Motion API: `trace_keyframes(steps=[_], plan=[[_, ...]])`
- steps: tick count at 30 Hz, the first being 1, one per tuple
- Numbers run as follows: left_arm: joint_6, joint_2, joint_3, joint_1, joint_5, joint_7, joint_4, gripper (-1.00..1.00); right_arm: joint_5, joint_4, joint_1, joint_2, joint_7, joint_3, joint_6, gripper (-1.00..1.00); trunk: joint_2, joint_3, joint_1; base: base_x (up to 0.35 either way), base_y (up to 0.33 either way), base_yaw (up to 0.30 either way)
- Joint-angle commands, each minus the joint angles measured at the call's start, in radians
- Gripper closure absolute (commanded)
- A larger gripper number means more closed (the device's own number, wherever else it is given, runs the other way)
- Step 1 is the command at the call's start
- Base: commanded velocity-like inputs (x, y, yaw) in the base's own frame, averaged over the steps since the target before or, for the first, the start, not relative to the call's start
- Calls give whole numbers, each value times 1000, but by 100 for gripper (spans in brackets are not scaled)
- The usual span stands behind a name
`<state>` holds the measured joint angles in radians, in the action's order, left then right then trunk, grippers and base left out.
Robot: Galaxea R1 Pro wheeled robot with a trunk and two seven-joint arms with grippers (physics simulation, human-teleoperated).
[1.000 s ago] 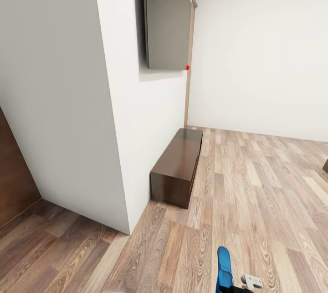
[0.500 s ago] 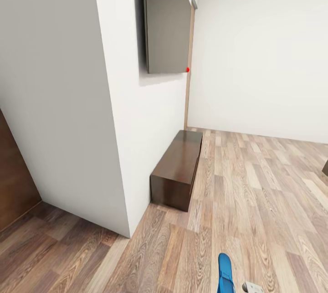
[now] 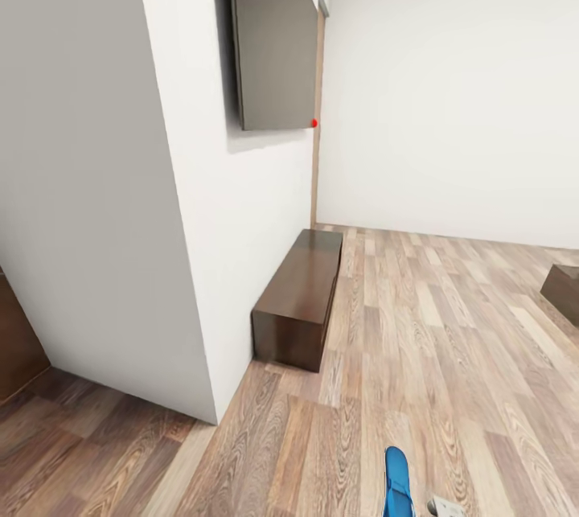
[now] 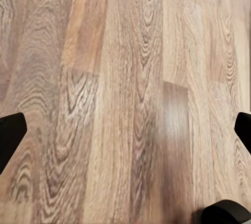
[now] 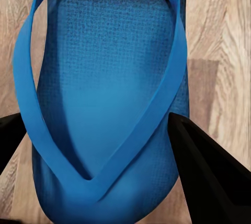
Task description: In the bedroom, move the book from the bed onto either nightstand, and place the two sandals side by side next to the bed.
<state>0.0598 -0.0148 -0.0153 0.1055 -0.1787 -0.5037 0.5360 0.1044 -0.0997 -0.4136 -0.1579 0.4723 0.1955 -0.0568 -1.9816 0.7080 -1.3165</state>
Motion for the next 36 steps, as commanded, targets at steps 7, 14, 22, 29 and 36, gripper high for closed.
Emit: trace_keyframes(steps=[7, 14, 22, 29, 36], plan=[[7, -1, -2, 0, -5, -3, -1, -100, 11, 0, -1, 0, 2, 1, -6, 100, 0, 1, 0, 0, 0, -282], [8, 3, -2, 0, -5, -3, -11, -100, 11, 0, -1, 0, 2, 1, -6, 100, 0, 1, 0, 0, 0, -282], [8, 7, -2, 0, -5, -3, -20, -100, 11, 0, -1, 0, 3, 1, -6, 100, 0, 1, 0, 0, 0, -280], [8, 7, -2, 0, -5, -3, -21, -100, 11, 0, -1, 0, 3, 1, -6, 100, 0, 1, 0, 0, 0, -283], [8, 7, -2, 0, -5, -3, -21, -100, 11, 0, -1, 0, 3, 1, -6, 100, 0, 1, 0, 0, 0, -284]])
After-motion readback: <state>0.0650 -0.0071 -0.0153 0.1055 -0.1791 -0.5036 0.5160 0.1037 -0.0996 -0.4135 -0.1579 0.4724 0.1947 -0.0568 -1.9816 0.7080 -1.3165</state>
